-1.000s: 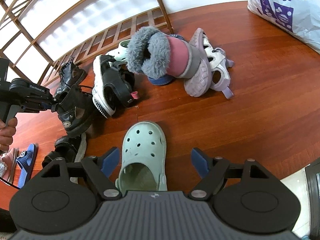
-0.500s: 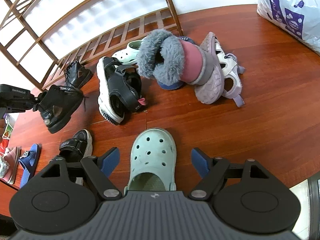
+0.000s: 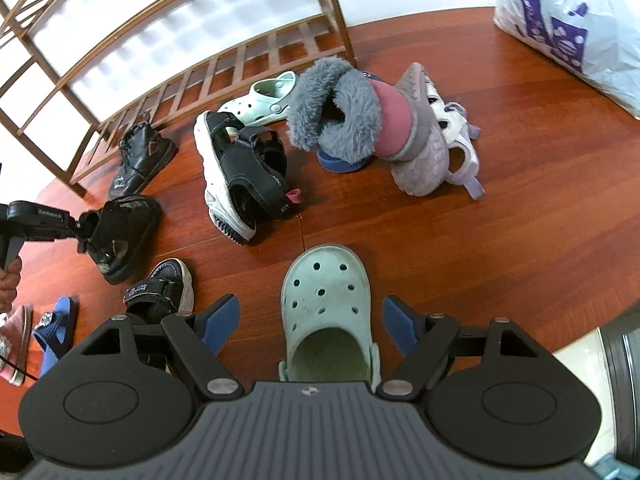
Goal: Organize scattered shoes
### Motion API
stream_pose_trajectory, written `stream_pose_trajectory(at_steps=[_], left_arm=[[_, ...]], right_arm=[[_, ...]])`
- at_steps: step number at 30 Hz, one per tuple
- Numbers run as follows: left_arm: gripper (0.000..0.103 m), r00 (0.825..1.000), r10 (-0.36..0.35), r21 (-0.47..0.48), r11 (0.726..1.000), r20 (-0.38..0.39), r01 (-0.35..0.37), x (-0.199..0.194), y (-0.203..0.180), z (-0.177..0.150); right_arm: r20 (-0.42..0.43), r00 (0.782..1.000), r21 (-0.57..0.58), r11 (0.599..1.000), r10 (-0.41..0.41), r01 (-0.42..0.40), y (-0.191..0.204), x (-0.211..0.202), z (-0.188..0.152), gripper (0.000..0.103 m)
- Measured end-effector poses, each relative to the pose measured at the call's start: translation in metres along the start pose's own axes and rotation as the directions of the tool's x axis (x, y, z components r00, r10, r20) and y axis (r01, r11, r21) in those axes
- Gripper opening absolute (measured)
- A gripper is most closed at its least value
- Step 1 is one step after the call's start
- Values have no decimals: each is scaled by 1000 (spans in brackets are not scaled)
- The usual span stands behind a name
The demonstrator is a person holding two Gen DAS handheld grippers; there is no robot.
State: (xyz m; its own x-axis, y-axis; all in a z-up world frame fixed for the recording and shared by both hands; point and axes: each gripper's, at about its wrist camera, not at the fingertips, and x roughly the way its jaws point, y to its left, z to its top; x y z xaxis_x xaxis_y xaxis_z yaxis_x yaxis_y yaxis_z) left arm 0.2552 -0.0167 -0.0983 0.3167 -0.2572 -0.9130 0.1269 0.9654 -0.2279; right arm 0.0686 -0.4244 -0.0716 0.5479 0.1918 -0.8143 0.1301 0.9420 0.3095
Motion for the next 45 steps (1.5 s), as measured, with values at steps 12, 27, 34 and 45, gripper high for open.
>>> stream_pose_trajectory(at_steps=[12, 27, 34, 45], left_arm=[[72, 998, -61, 120, 991, -27, 64, -25, 7, 17], [76, 998, -53, 277, 960, 15, 47, -26, -6, 104], [76, 999, -45, 189, 981, 8, 43, 0, 4, 143], [67, 997, -8, 198, 980, 72, -7, 23, 9, 183]], right_arm=[[43, 998, 75, 996, -51, 48, 22, -10, -12, 86], [46, 996, 128, 989, -78, 72, 37, -9, -27, 86], [41, 993, 164, 981, -107, 99, 37, -13, -38, 86], [32, 990, 208, 970, -136, 126, 34, -13, -49, 86]])
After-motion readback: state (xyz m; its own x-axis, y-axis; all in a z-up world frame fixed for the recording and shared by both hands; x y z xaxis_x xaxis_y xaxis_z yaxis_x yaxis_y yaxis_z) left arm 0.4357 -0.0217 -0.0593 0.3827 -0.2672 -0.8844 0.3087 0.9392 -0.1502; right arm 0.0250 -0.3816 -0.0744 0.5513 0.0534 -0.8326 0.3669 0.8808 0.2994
